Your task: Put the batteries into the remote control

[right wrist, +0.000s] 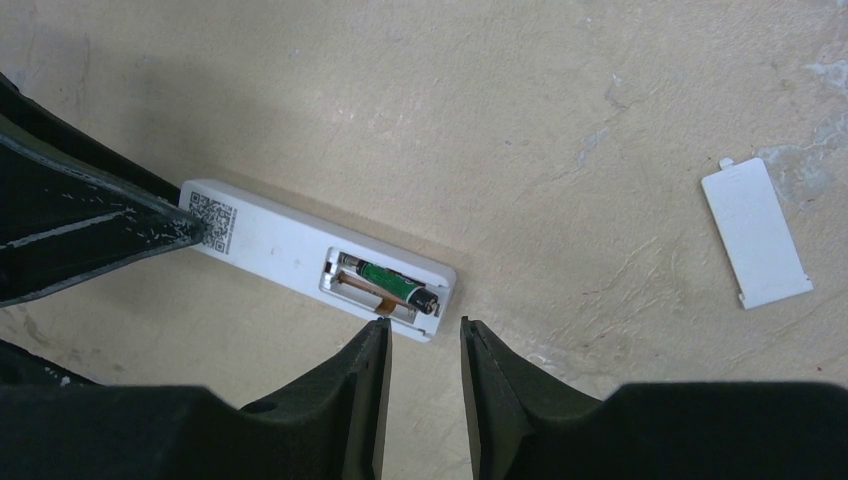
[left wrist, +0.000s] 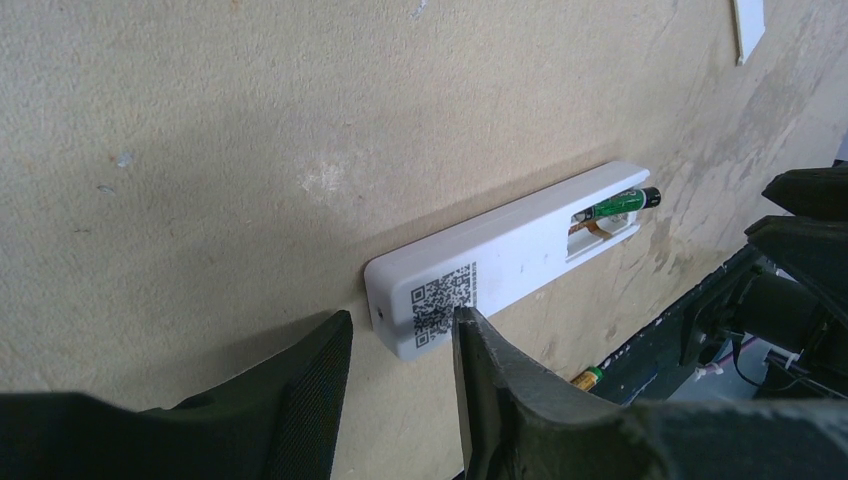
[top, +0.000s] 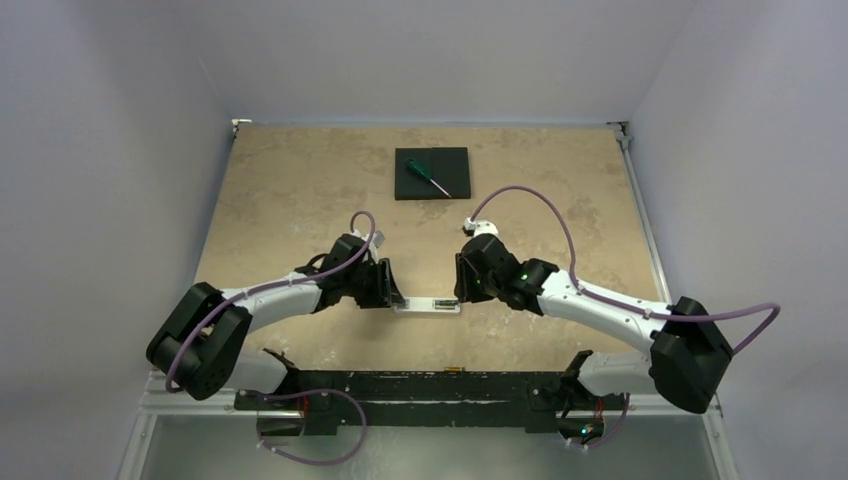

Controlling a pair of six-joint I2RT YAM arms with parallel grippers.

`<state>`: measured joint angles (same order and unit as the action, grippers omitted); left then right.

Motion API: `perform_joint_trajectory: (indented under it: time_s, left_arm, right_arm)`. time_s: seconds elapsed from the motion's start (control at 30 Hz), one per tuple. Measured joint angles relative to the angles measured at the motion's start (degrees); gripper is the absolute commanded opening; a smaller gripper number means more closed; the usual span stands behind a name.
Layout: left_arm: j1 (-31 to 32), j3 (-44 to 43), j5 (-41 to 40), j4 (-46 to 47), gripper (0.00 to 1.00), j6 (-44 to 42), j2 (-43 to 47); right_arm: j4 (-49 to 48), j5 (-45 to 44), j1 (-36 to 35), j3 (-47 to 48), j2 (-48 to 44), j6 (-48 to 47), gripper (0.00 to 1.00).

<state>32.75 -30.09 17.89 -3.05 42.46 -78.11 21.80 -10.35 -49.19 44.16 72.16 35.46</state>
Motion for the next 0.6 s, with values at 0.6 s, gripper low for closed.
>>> perform_joint_trajectory:
  time_s: [0.6]
  left_arm:
    - [0.0, 0.0, 0.8, 2.2, 0.34, 0.0, -1.7]
  right_arm:
    - [-3.3, 2.5, 0.5, -0.8, 6.3, 2.3, 0.33]
